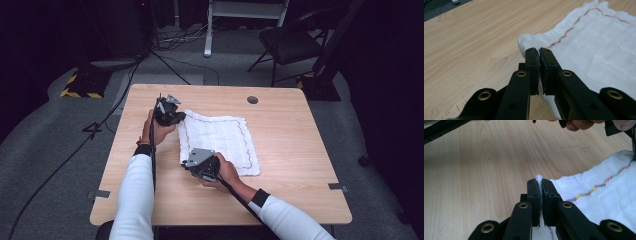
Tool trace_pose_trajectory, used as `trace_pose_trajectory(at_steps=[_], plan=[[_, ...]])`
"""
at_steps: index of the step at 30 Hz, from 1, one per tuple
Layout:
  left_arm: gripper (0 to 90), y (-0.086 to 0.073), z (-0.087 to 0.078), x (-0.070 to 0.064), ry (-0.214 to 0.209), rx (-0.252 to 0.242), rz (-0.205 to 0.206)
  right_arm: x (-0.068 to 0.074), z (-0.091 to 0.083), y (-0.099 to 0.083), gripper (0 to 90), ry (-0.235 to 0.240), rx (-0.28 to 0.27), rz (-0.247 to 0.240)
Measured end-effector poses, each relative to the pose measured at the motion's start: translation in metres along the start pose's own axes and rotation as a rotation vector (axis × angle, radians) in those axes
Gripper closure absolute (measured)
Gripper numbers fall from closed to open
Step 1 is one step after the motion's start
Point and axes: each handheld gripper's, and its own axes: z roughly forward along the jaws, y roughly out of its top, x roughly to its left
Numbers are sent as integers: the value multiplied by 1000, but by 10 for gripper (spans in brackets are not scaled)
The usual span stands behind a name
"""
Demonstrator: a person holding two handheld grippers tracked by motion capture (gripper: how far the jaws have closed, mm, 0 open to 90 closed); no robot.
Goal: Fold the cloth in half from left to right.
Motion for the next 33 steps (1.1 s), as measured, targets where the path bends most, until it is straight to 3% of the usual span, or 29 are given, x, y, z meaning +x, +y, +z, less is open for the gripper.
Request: trace_pose_trajectory(at_steps=[19, 33], plan=[[853, 18, -1, -13, 8, -37, 20, -16, -26, -7, 866, -34, -20, 29], [854, 22, 20, -27, 0, -51, 15, -21, -41, -29, 866, -34, -30, 70]])
